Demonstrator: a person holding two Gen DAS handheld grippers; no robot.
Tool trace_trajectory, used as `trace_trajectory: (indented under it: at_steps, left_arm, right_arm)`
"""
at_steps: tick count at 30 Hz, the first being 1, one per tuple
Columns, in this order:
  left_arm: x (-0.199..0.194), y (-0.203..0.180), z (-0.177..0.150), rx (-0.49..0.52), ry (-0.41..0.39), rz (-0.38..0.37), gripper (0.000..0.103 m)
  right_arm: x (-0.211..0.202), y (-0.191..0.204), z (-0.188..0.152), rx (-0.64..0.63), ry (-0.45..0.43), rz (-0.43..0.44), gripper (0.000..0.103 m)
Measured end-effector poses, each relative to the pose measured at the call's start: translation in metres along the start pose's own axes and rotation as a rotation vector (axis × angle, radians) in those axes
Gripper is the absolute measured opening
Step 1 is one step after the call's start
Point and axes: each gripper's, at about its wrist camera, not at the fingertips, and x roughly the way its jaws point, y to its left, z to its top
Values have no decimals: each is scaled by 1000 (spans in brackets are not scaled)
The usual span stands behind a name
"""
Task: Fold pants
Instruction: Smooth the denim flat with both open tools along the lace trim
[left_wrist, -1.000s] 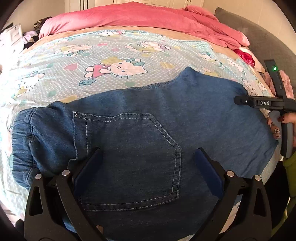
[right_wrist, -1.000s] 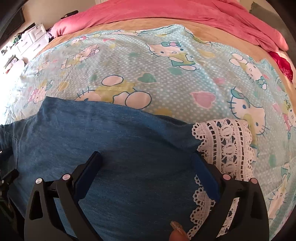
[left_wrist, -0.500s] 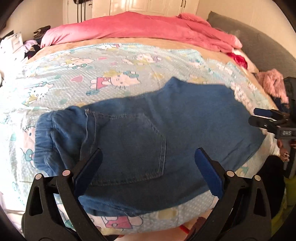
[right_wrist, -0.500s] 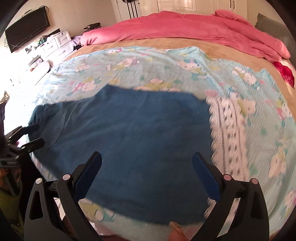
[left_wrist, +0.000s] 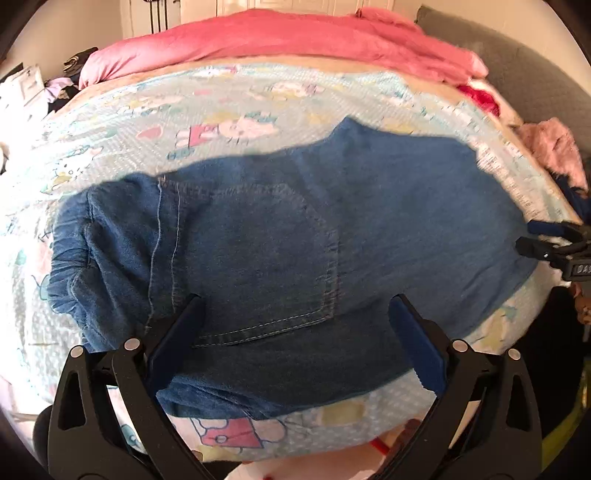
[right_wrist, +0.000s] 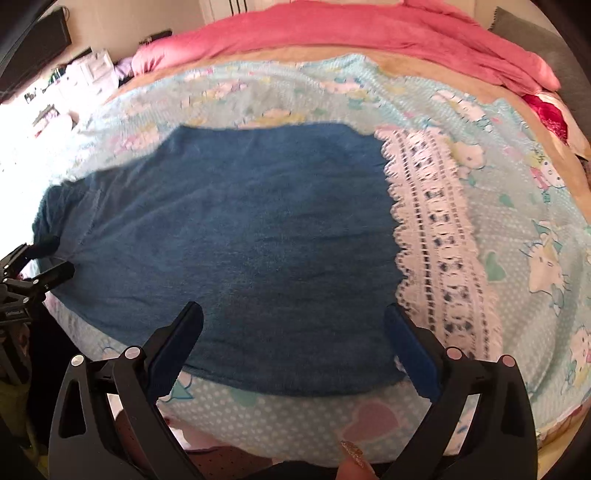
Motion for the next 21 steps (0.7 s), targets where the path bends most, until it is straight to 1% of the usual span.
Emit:
trace_trajectory:
  at_steps: [3,6,9,13,19,21]
  left_arm:
    - [-14,-4,6,5,-34,-12,94]
    - [-29,-8,12,7,-69,-31,94]
    - [-38,-14,17,9,-93,-34,94]
    - [-42,-18,22,6,-101,-39,94]
    - [-39,-26,32,13,-99,-48,94]
    - [-36,-30,37,22,-92,-49,94]
  right_arm:
    - [-15,-9,-2,39,-37,0,98]
    - [-34,-15,-5,55,-79,-25,98]
    - [-50,-24,-5,76,-120,-39,98]
    - [-65,-36,-3,90,-159,-62,98]
    - [-74,-55,0,125,-185,-99,99]
    - [-75,-62,0,145,-189,-96,99]
